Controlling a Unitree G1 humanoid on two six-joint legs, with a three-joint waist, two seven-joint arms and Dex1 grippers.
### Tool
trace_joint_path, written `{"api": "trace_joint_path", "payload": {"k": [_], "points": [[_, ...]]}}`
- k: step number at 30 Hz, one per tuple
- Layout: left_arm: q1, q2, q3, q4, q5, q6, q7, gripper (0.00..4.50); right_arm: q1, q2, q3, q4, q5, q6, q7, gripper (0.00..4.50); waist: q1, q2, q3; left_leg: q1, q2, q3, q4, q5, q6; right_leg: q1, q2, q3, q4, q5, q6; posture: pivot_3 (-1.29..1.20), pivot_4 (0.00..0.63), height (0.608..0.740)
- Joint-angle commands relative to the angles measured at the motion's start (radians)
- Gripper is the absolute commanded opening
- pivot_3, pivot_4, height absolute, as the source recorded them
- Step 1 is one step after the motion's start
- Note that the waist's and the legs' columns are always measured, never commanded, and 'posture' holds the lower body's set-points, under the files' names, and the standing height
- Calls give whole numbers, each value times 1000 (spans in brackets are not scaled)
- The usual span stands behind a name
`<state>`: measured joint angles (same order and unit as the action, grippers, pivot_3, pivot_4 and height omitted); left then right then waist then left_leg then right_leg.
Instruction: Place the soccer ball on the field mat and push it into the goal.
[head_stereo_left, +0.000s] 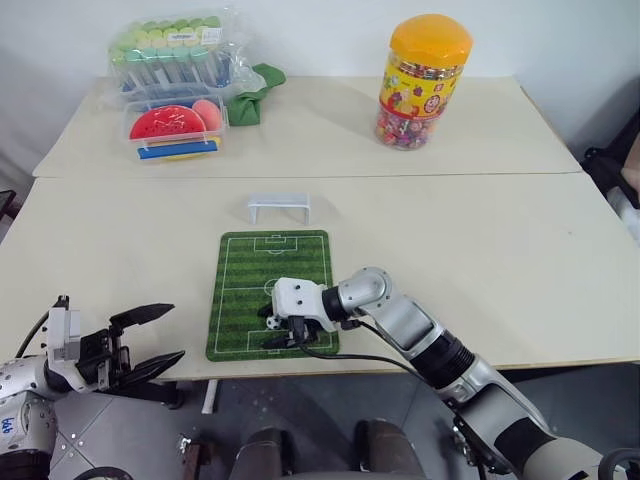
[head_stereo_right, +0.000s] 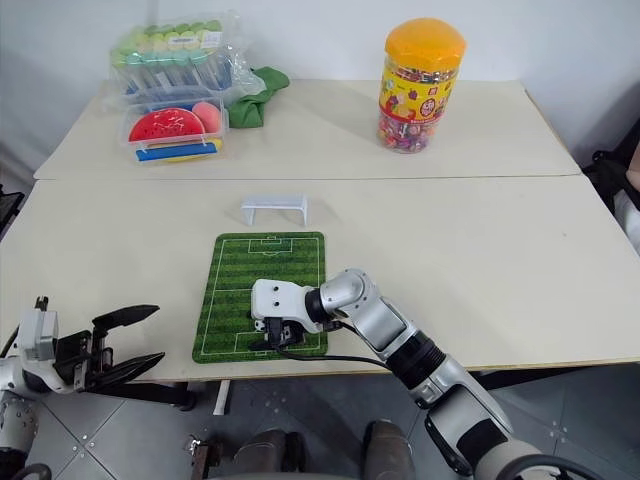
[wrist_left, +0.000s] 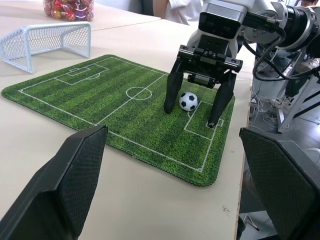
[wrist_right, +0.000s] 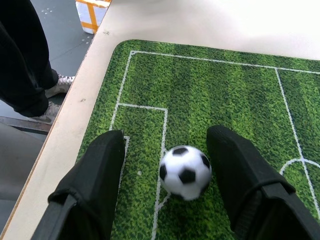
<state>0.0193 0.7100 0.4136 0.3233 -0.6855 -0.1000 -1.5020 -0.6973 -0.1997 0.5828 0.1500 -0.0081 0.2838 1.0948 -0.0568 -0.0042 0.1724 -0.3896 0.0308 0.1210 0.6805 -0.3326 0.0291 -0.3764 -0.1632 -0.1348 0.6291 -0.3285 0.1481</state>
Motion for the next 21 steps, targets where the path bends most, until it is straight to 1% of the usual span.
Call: {"api": "trace_joint_path", "payload": {"k": [1, 10, 16, 17, 20, 21], "points": [[-10, 8, 4, -3, -9, -16, -78, 4500, -4, 6, -6, -22, 5, -7, 3, 2827, 0, 0, 0, 0, 0, 0, 0, 0, 0, 0, 0, 0, 0, 0, 0, 0, 150, 740], [-29, 6, -5, 10, -4, -24, -82, 4500, -48, 12, -45, -88, 21, 16, -9, 2827, 0, 0, 0, 0, 0, 0, 0, 0, 0, 0, 0, 0, 0, 0, 0, 0, 150, 740], [-41, 11, -9, 22, -5, -25, -89, 4500, -60, 5, -67, -210, 27, 114, -37, 2827, 0, 0, 0, 0, 0, 0, 0, 0, 0, 0, 0, 0, 0, 0, 0, 0, 150, 740], [-39, 11, -9, 20, -6, -24, -89, 4500, -55, 0, -65, -227, 26, 132, -40, 2448, 1, 0, 0, 0, 0, 0, 0, 0, 0, 0, 0, 0, 0, 0, 0, 0, 150, 740], [-32, 13, -10, 15, -12, -15, -99, 4500, -6, -46, -40, -331, 42, 158, -11, 1599, 1, 0, 0, 0, 0, 0, 0, 0, 0, 0, 0, 0, 0, 0, 0, 0, 150, 740], [-28, 13, -11, 10, -16, -9, -101, 4500, 11, -55, -36, -358, 54, 178, -5, 1226, 2, 0, 0, 0, 0, 0, -1, 0, 0, 0, 0, 0, 0, 0, 0, 0, 150, 740]]}}
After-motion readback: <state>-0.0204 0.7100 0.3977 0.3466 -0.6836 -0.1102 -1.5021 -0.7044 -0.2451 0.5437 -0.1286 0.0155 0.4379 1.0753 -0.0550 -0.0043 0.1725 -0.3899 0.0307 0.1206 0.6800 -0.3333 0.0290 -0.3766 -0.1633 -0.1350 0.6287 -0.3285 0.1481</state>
